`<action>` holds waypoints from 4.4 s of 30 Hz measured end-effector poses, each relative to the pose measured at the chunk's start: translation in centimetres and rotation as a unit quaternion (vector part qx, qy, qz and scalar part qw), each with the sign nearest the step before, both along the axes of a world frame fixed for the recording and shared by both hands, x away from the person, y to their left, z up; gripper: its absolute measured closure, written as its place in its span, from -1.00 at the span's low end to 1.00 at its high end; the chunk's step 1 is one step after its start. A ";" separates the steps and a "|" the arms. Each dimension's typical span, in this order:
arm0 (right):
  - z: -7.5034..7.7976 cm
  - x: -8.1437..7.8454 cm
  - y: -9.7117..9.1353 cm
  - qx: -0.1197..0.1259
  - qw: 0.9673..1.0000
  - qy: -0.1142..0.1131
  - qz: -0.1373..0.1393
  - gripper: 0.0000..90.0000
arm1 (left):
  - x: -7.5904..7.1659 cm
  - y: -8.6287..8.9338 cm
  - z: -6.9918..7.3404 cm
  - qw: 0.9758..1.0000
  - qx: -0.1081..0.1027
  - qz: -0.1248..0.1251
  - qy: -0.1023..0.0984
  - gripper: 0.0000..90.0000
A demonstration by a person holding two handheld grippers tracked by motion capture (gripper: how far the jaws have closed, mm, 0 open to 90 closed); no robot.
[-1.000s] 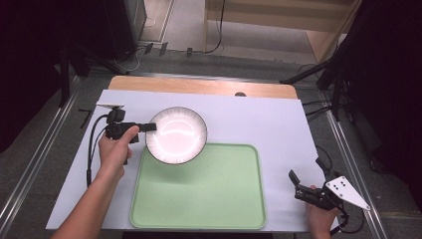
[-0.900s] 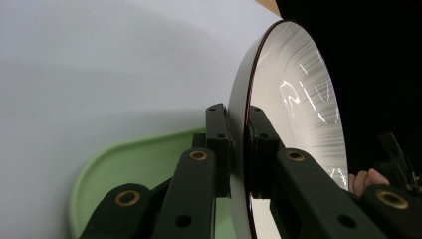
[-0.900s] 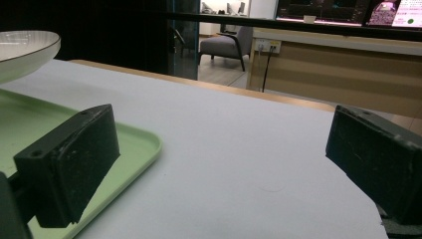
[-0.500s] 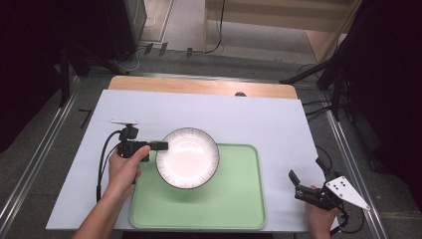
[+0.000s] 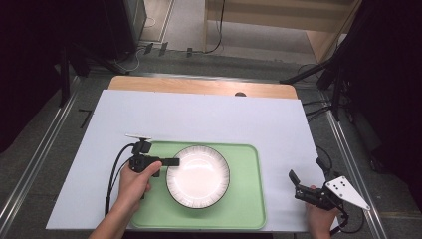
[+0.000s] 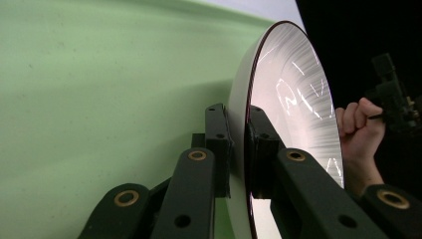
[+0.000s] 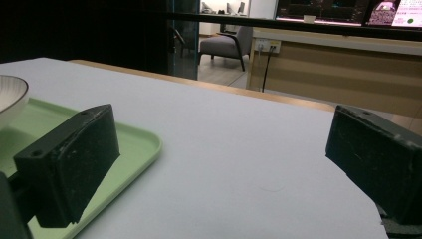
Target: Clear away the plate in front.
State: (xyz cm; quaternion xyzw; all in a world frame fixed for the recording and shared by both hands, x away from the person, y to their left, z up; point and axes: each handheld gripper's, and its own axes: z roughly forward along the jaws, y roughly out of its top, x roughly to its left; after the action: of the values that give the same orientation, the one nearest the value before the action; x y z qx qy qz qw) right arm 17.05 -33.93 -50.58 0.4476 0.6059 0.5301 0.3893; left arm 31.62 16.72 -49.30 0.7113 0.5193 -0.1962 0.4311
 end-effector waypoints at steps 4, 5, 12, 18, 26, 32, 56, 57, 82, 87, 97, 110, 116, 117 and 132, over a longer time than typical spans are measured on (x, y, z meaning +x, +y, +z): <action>0.0 0.0 0.0 0.000 1.000 0.000 0.001 -0.98 | -0.1 -0.2 -0.3 1.000 0.018 -0.003 0.005 0.87; 0.0 0.0 0.0 0.000 1.000 0.000 0.000 -0.98 | -0.1 -0.2 -0.3 1.000 0.018 -0.003 0.005 0.86; 0.0 0.0 0.0 0.000 1.000 0.000 0.000 -0.98 | -0.2 -0.1 -0.6 0.999 0.036 0.004 0.008 0.87; 0.0 0.0 0.0 -0.001 1.000 0.000 0.000 -0.98 | -0.2 -0.2 -0.6 0.999 0.046 0.011 0.005 0.88; 0.0 0.0 0.1 -0.001 1.000 0.000 0.001 -0.98 | -0.5 -0.3 -0.4 0.998 0.055 0.017 -0.038 0.56; 0.0 0.0 0.1 -0.002 1.000 -0.001 0.001 -0.98 | -0.6 0.8 0.1 0.995 0.036 0.043 -0.088 0.06; 0.0 0.0 0.1 -0.004 1.000 -0.001 0.001 -0.98 | -2.1 3.7 2.1 0.977 -0.027 0.033 -0.207 -1.00; 0.0 0.0 0.1 -0.004 1.000 -0.001 0.001 -0.98 | -2.1 3.7 2.1 0.977 -0.027 0.033 -0.207 -1.00; 0.0 0.0 0.2 -0.004 1.000 0.000 0.003 -0.98 | -3.7 9.8 2.1 0.952 0.021 0.090 -0.291 -1.00; 0.0 0.0 0.2 -0.005 1.000 0.000 0.002 -0.98 | -4.0 10.6 1.7 0.947 0.046 0.095 -0.305 -1.00; 0.0 0.0 0.1 -0.005 1.000 -0.001 0.001 -0.98 | -4.7 12.6 1.4 0.937 0.068 0.123 -0.319 -1.00; 0.0 0.0 0.1 -0.004 1.000 -0.001 0.002 -0.98 | -6.0 14.4 1.2 0.926 0.092 0.148 -0.334 -1.00; 0.0 0.0 0.1 -0.005 1.000 0.000 0.001 -0.98 | -6.5 15.5 1.2 0.921 0.105 0.163 -0.339 -1.00; 0.0 0.0 0.1 -0.005 1.000 0.000 0.001 -0.98 | -6.6 15.6 1.2 0.919 0.111 0.166 -0.340 -1.00; 0.0 0.0 0.1 -0.004 1.000 -0.001 0.002 -0.98 | -7.8 16.3 1.2 0.909 0.136 0.180 -0.350 -1.00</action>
State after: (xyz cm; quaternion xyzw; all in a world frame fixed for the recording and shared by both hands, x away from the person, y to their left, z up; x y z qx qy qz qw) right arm 17.01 -33.79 -50.59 0.4444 0.6087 0.5286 0.3906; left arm 23.84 32.99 -48.12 0.6807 0.4754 0.2189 0.5125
